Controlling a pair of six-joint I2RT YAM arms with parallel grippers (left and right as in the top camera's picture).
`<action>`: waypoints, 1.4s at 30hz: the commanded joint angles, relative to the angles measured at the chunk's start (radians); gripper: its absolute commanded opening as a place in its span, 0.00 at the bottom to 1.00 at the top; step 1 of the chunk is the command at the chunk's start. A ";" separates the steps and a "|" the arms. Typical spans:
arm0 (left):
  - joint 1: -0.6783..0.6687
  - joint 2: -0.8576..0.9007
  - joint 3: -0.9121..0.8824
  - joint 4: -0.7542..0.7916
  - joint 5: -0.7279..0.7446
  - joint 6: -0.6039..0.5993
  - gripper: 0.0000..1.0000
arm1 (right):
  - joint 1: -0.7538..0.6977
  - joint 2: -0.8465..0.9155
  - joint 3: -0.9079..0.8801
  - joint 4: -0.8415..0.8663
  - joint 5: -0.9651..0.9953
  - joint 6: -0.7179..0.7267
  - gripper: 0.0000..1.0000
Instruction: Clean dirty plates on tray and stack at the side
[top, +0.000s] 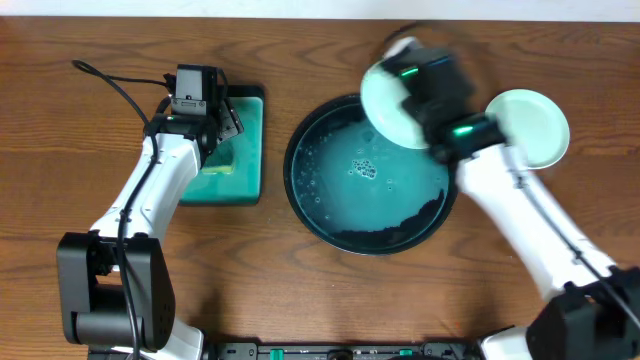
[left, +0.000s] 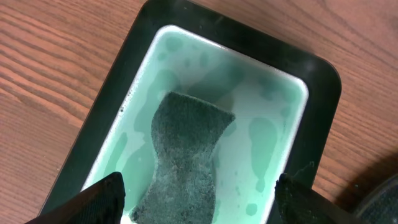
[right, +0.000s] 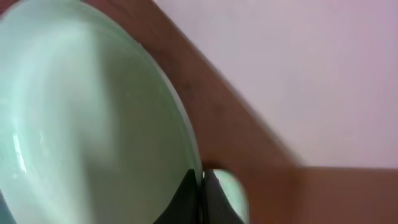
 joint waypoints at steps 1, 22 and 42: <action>0.003 0.003 0.001 -0.002 -0.005 0.010 0.78 | -0.232 -0.023 0.011 -0.035 -0.504 0.333 0.01; 0.003 0.003 0.001 -0.002 -0.005 0.010 0.78 | -0.958 0.314 0.011 0.071 -0.908 0.797 0.01; 0.003 0.003 0.001 -0.002 -0.005 0.010 0.78 | -0.964 0.270 0.011 -0.037 -0.879 0.797 0.99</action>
